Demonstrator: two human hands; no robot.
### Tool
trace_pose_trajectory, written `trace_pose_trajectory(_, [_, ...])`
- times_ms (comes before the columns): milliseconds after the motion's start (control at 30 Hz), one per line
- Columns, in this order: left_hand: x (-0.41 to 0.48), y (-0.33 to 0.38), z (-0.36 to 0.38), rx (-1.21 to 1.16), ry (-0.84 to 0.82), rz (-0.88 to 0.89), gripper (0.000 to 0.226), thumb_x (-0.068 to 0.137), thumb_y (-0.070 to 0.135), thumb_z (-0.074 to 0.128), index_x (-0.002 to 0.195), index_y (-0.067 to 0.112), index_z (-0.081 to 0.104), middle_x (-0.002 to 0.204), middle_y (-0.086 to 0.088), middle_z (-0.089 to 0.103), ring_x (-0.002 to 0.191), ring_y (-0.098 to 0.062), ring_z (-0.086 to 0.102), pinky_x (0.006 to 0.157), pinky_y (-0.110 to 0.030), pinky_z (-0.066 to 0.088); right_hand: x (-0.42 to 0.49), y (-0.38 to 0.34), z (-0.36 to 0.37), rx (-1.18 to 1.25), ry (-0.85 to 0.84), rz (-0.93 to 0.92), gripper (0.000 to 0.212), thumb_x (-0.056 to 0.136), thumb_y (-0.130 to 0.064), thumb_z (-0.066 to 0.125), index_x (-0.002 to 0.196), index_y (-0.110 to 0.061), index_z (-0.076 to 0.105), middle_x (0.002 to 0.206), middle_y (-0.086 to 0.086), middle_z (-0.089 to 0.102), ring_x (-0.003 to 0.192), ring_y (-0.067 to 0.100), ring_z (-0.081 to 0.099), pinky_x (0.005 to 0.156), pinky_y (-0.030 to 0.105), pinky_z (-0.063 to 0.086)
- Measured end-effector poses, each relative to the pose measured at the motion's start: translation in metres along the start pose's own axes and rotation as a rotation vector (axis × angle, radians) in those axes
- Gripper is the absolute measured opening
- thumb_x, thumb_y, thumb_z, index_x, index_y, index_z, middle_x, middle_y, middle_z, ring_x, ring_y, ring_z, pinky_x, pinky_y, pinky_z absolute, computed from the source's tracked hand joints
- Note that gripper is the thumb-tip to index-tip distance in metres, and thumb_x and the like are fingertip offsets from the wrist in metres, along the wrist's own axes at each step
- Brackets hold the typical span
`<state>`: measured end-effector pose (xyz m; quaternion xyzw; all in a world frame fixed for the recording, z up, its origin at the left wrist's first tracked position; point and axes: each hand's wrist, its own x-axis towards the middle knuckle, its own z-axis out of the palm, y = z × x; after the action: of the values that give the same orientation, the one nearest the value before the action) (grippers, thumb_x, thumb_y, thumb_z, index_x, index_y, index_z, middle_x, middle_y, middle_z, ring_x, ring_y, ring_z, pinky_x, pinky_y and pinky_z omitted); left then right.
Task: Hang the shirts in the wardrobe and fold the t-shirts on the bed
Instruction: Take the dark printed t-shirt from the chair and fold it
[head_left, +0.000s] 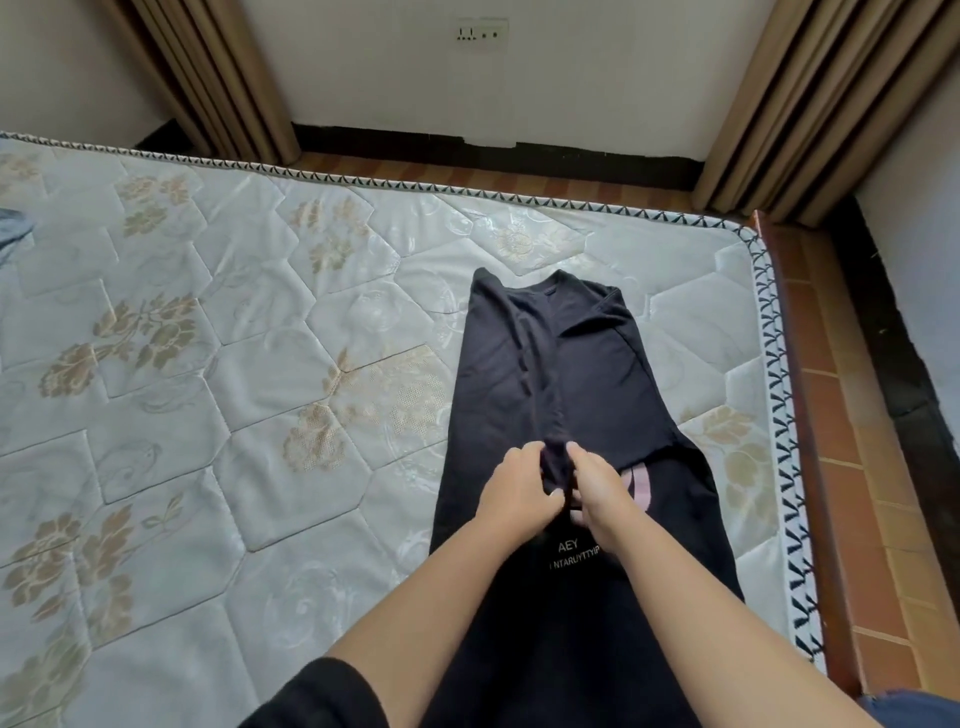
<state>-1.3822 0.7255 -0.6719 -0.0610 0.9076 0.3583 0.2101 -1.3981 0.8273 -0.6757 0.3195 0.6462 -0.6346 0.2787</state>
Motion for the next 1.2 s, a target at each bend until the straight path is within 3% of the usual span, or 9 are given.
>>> trace_pose_trajectory(100, [-0.016,-0.021,0.005,0.038,0.014,-0.063,0.054,0.082,0.035,0.063,0.128,0.017,0.043,0.118,-0.004,0.049,0.104,-0.023,0.055,0.091,-0.035,0.045,-0.006,0.0,0.005,-0.132,0.034,-0.081,0.042,0.095,-0.024,0.048,0.134,-0.01,0.04,0.11,0.001,0.048,0.096,0.018,0.047,0.077,0.032,0.042])
trace_pose_trajectory(300, [-0.056,-0.047,0.012,0.058,0.033,-0.085,0.037,0.083,0.036,0.062,0.114,0.018,0.051,0.102,0.004,0.052,0.082,-0.011,0.05,0.078,-0.025,0.044,-0.02,0.023,0.003,-0.272,-0.054,-0.092,0.023,0.085,-0.019,0.058,0.107,-0.016,0.053,0.097,0.002,0.062,0.084,0.018,0.056,0.064,0.029,0.046])
trace_pose_trajectory(500, [-0.089,-0.057,0.019,0.3,-0.001,-0.111,0.038,0.082,0.043,0.057,0.109,0.017,0.05,0.109,0.003,0.056,0.102,-0.019,0.055,0.086,-0.032,0.044,-0.033,0.053,-0.004,-0.436,-0.158,-0.051,0.005,0.087,-0.01,0.052,0.09,-0.012,0.048,0.081,0.007,0.062,0.055,0.013,0.063,0.057,0.024,0.043])
trace_pose_trajectory(600, [-0.103,-0.058,0.018,0.456,-0.076,-0.115,0.032,0.084,0.037,0.053,0.106,0.014,0.052,0.11,-0.002,0.058,0.105,-0.024,0.055,0.085,-0.033,0.041,-0.037,0.058,-0.01,-0.38,-0.097,-0.059,0.01,0.09,-0.008,0.043,0.084,-0.014,0.046,0.074,0.005,0.06,0.054,0.013,0.063,0.057,0.024,0.041])
trace_pose_trajectory(733, [-0.124,-0.05,0.023,0.371,-0.092,-0.014,0.018,0.085,0.03,0.052,0.093,0.014,0.049,0.097,-0.004,0.062,0.095,-0.026,0.057,0.074,-0.03,0.04,-0.053,0.066,-0.015,-0.319,-0.202,0.044,0.025,0.096,-0.037,0.046,0.105,-0.014,0.051,0.086,0.006,0.064,0.071,0.02,0.065,0.062,0.028,0.047])
trace_pose_trajectory(867, [-0.138,-0.036,0.039,0.365,-0.199,0.067,0.031,0.084,0.029,0.054,0.11,0.014,0.048,0.107,-0.007,0.063,0.1,-0.029,0.058,0.075,-0.032,0.042,-0.064,0.084,-0.014,-0.397,-0.277,0.078,0.053,0.082,-0.054,0.06,0.111,-0.012,0.048,0.088,0.002,0.055,0.076,0.018,0.06,0.06,0.03,0.05])
trace_pose_trajectory(967, [-0.145,-0.033,0.049,0.302,-0.288,0.061,0.044,0.083,0.028,0.055,0.123,0.014,0.043,0.111,-0.007,0.063,0.103,-0.028,0.058,0.08,-0.033,0.046,-0.07,0.101,-0.015,-0.423,-0.233,0.055,0.046,0.084,-0.038,0.064,0.114,-0.011,0.042,0.086,0.003,0.053,0.071,0.017,0.056,0.058,0.029,0.05])
trace_pose_trajectory(1067, [-0.156,-0.034,0.055,0.197,-0.287,0.035,0.042,0.084,0.028,0.056,0.121,0.012,0.045,0.109,-0.005,0.064,0.101,-0.023,0.059,0.079,-0.03,0.043,-0.076,0.114,-0.022,-0.441,-0.173,0.027,0.014,0.086,-0.017,0.055,0.085,-0.011,0.042,0.077,0.004,0.049,0.061,0.016,0.049,0.055,0.028,0.047])
trace_pose_trajectory(1200, [-0.171,-0.044,0.053,0.185,-0.284,-0.074,0.038,0.084,0.033,0.057,0.115,0.013,0.05,0.109,-0.004,0.064,0.102,-0.022,0.058,0.083,-0.029,0.043,-0.078,0.132,-0.034,-0.451,-0.062,-0.05,0.021,0.084,-0.006,0.046,0.071,-0.018,0.035,0.074,0.007,0.051,0.058,0.02,0.056,0.05,0.025,0.046])
